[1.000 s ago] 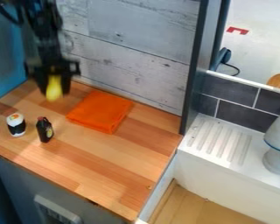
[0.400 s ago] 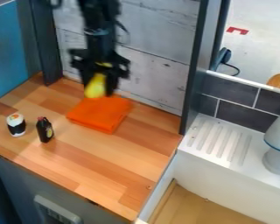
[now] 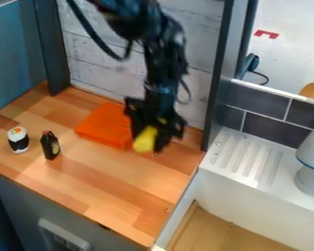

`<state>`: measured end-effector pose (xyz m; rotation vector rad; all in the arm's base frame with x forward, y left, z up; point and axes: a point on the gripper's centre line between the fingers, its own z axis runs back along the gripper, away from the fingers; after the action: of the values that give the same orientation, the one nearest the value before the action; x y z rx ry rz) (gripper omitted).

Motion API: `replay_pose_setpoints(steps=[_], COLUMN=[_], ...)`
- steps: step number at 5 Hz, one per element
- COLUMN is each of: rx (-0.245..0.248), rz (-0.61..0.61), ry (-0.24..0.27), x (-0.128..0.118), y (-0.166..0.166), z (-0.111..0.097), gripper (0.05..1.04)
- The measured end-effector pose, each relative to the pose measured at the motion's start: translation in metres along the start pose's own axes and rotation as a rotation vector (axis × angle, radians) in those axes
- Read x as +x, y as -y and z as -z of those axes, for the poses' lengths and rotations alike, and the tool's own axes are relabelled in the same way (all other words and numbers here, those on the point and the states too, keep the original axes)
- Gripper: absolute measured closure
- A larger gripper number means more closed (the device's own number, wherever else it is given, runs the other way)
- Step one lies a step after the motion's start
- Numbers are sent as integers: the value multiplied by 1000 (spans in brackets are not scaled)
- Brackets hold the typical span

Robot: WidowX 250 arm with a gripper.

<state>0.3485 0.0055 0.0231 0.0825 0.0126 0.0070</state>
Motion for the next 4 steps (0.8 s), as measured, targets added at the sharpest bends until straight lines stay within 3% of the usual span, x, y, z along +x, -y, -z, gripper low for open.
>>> replay_pose_setpoints(steps=[1,2,3,4], rx=[27,28,7,-34], rz=[31,41,33,29], ry=[-17,-25,-13,-3], x=[9,12,14,9], y=[17,20,23,24], z=[29,40,40,33], gripper=[476,401,119,77])
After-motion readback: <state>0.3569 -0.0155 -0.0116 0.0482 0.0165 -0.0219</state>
